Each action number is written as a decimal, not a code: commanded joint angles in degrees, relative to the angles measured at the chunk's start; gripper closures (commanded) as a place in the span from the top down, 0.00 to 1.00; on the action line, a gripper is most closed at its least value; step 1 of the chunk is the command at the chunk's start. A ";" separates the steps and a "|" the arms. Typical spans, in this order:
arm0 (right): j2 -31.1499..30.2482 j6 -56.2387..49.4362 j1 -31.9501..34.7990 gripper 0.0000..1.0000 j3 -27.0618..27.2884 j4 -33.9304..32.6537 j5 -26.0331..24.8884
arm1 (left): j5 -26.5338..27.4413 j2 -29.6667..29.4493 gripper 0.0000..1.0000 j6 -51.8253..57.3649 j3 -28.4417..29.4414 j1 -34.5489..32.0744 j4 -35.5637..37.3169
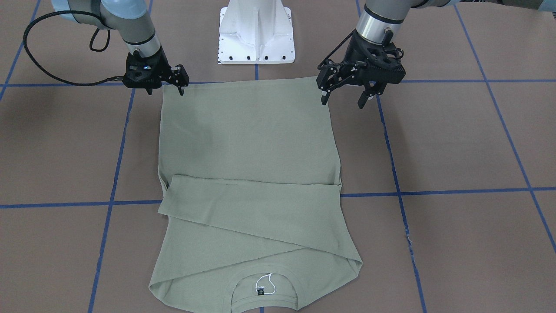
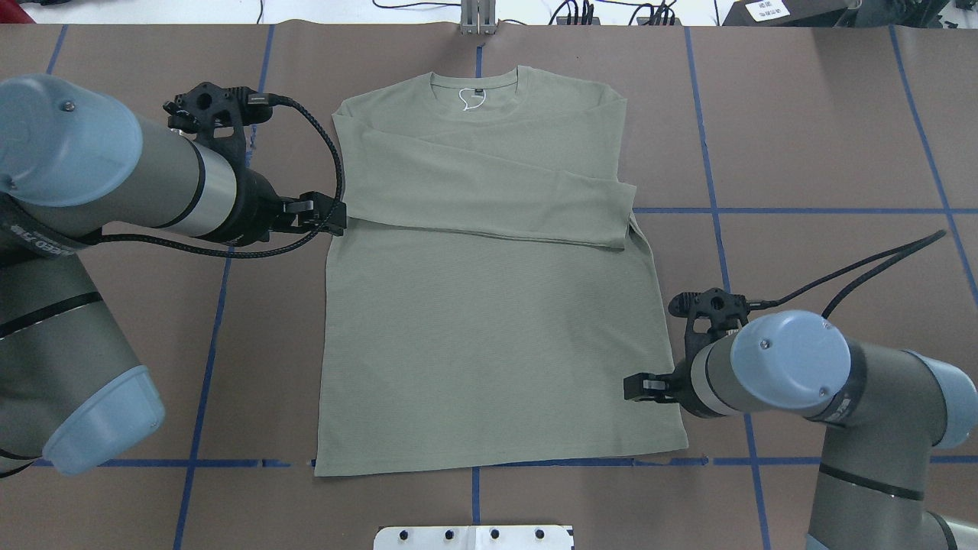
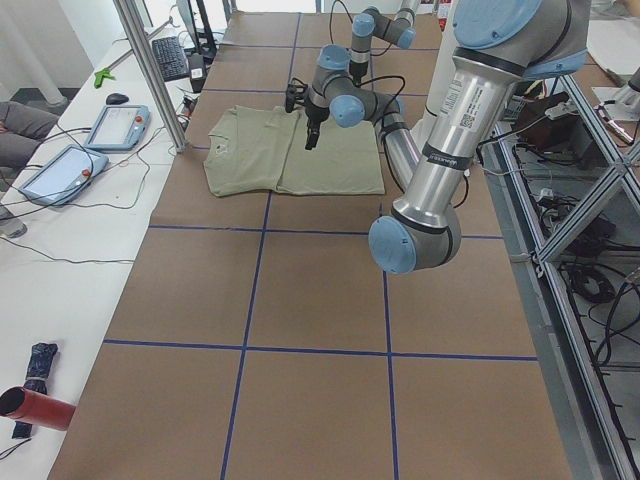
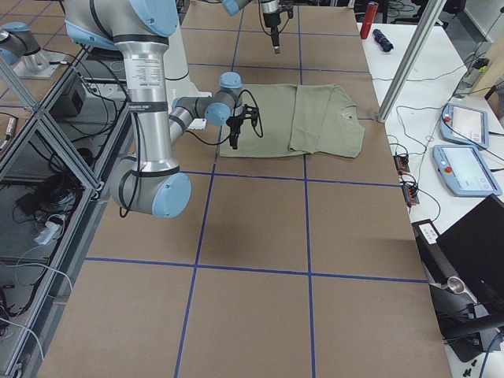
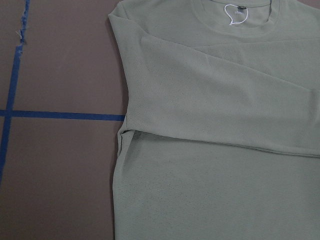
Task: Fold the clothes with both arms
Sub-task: 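Move both grippers down to the shirt hem corners nearest the robot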
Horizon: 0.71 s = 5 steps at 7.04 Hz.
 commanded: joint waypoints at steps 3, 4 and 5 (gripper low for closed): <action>-0.81 1.84 -4.41 1.00 -3.51 1.13 -2.34 | 2.33 0.07 1.00 -0.07 -0.60 0.49 0.31; -0.81 1.84 -4.41 0.99 -3.69 1.13 -2.17 | 2.33 -0.11 1.00 -0.07 -0.60 0.49 0.31; -0.81 1.84 -4.41 0.90 -3.69 1.39 -1.99 | 2.33 -0.11 1.00 0.02 -0.69 0.49 0.31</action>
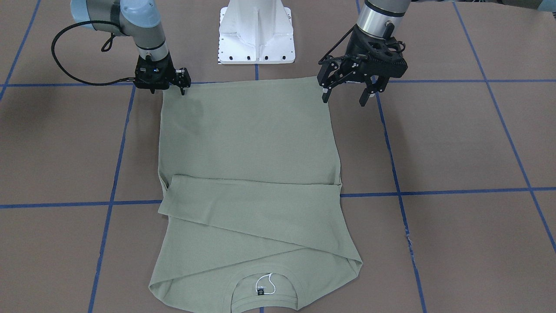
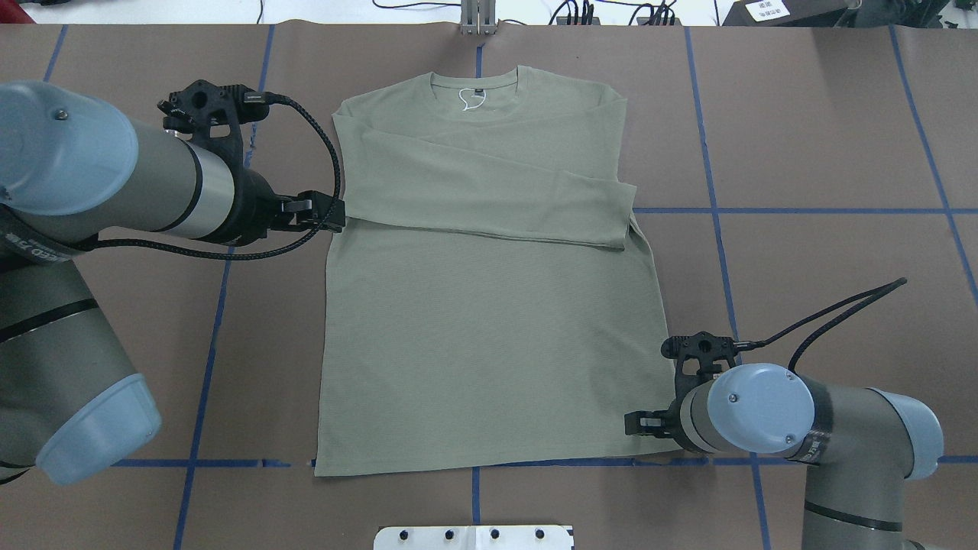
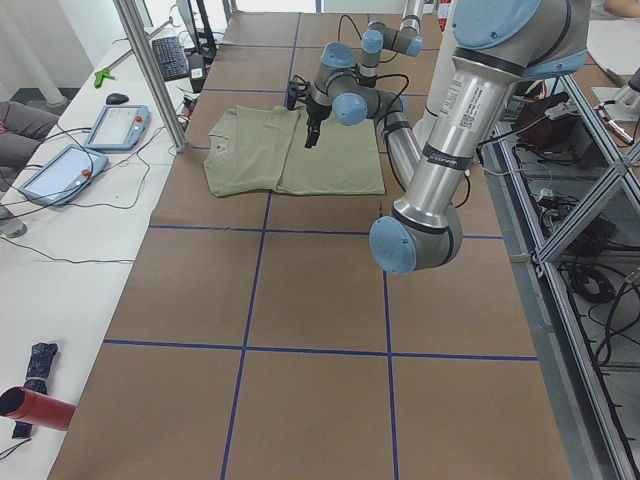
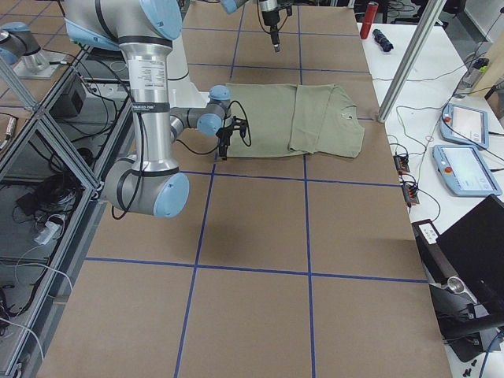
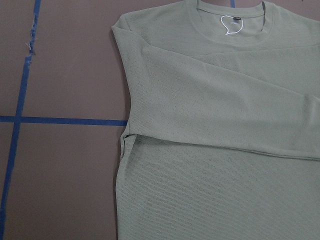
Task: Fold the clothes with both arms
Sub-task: 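Move both grippers down to the shirt hem corners nearest the robot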
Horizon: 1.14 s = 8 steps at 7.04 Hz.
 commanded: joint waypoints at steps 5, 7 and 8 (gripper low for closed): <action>-5.79 0.19 -0.05 0.91 -0.04 11.63 2.14 | 0.04 0.29 1.00 0.16 -0.06 0.01 0.00; -5.61 1.42 -0.40 0.81 0.14 11.54 2.14 | 0.04 0.38 1.00 0.25 -0.06 -0.08 0.00; -5.61 1.77 -0.58 0.77 -0.04 11.54 2.23 | 0.04 0.38 1.00 0.25 -0.06 -0.08 0.00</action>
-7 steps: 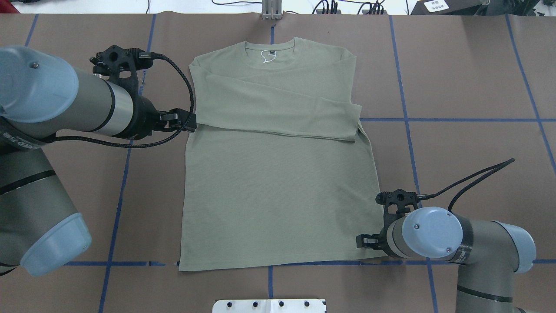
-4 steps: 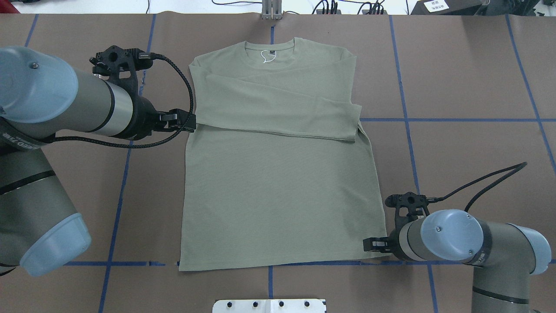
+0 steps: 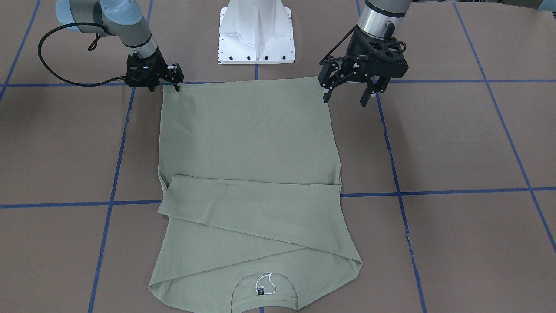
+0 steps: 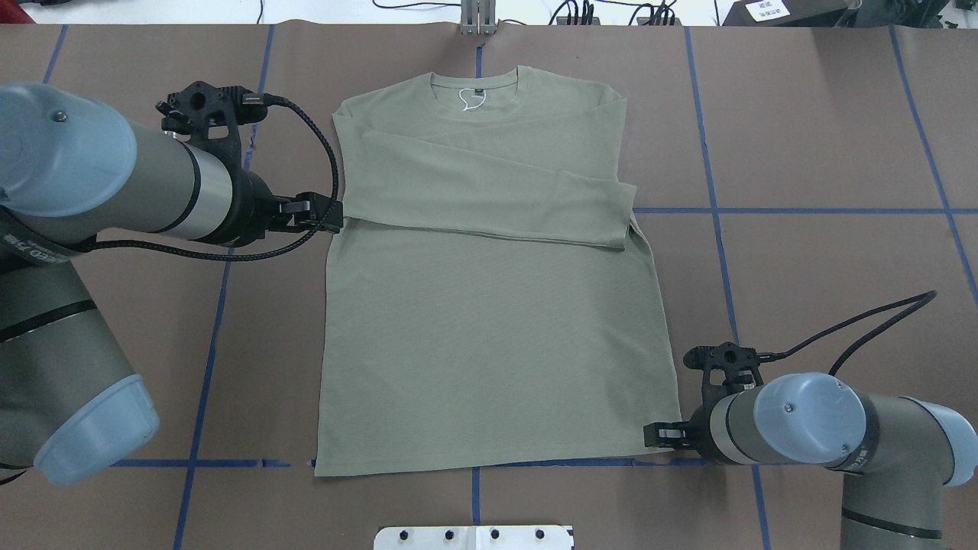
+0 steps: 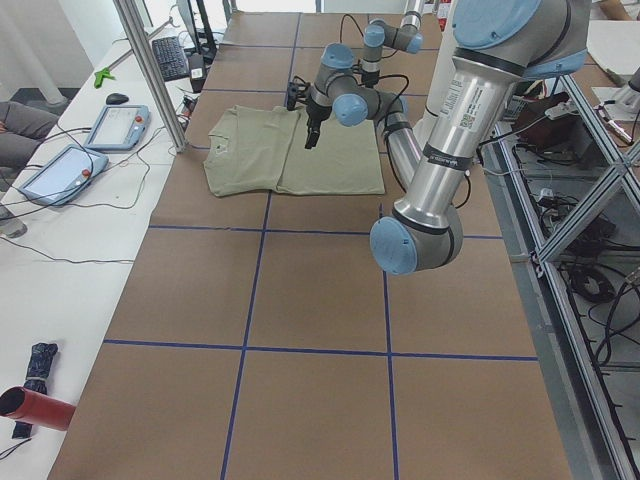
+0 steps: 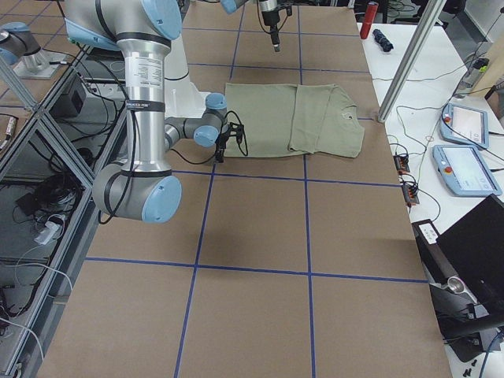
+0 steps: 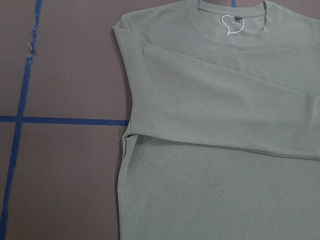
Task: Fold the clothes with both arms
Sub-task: 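Move both grippers down to the shirt hem corners nearest the robot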
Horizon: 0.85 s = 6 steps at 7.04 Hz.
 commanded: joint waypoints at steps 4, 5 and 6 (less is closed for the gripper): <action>0.05 0.44 -0.32 0.00 -0.02 0.01 0.15 | 0.00 0.02 1.00 0.21 0.00 -0.04 0.00; 0.05 0.52 -0.32 0.00 0.24 0.01 -0.02 | 0.00 0.02 1.00 0.21 0.09 -0.04 0.00; 0.05 0.53 -0.32 0.00 0.33 0.19 -0.37 | 0.00 0.02 1.00 0.29 0.09 -0.04 0.00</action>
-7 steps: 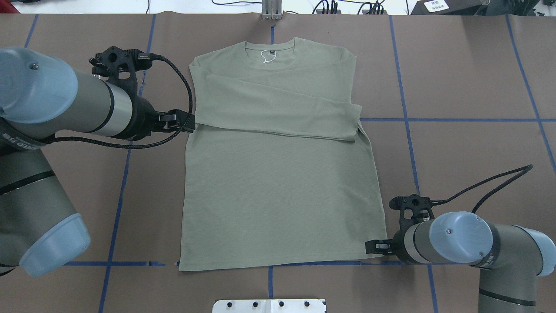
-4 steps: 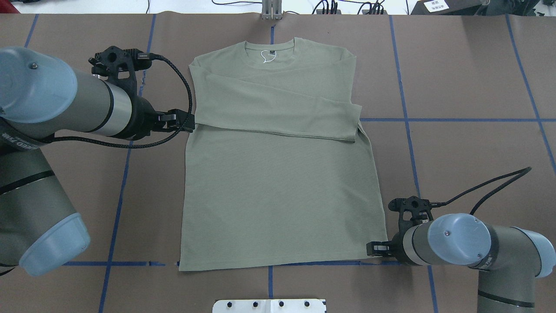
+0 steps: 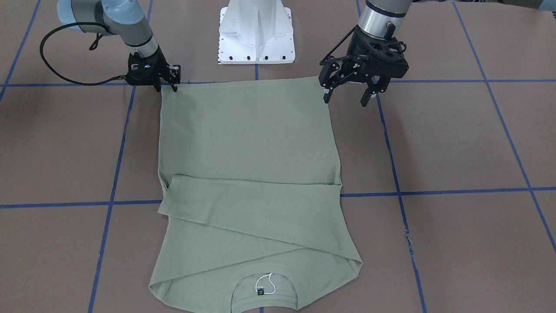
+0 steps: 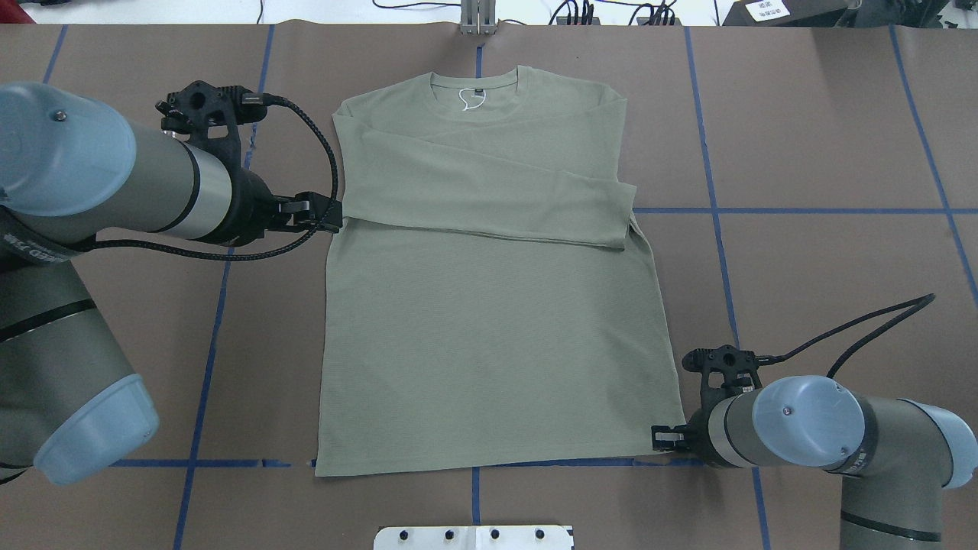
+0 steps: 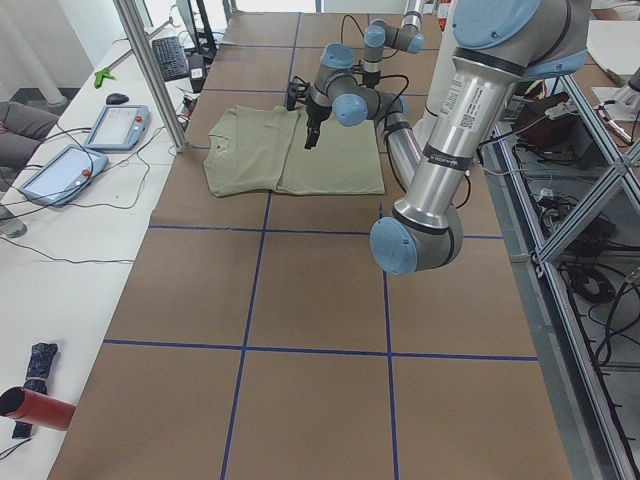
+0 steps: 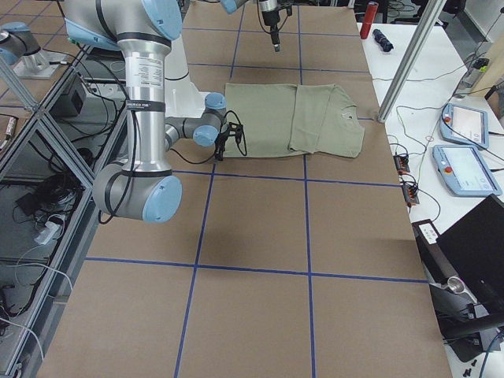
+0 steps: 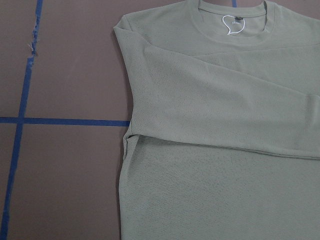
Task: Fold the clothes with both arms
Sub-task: 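Move both grippers down to the shirt hem corners nearest the robot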
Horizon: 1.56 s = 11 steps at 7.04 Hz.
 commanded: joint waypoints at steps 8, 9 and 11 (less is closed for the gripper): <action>0.16 4.25 2.46 0.00 7.62 -0.14 -0.86 | 6.38 4.31 1.00 -22.28 0.30 18.56 -1.05; 0.16 4.16 3.17 0.00 7.89 -0.22 -0.86 | 7.20 4.22 1.00 -27.30 0.56 23.07 -0.88; 0.16 4.16 4.31 0.00 7.89 -0.14 -0.33 | 7.38 4.39 0.99 -29.98 1.00 26.36 0.43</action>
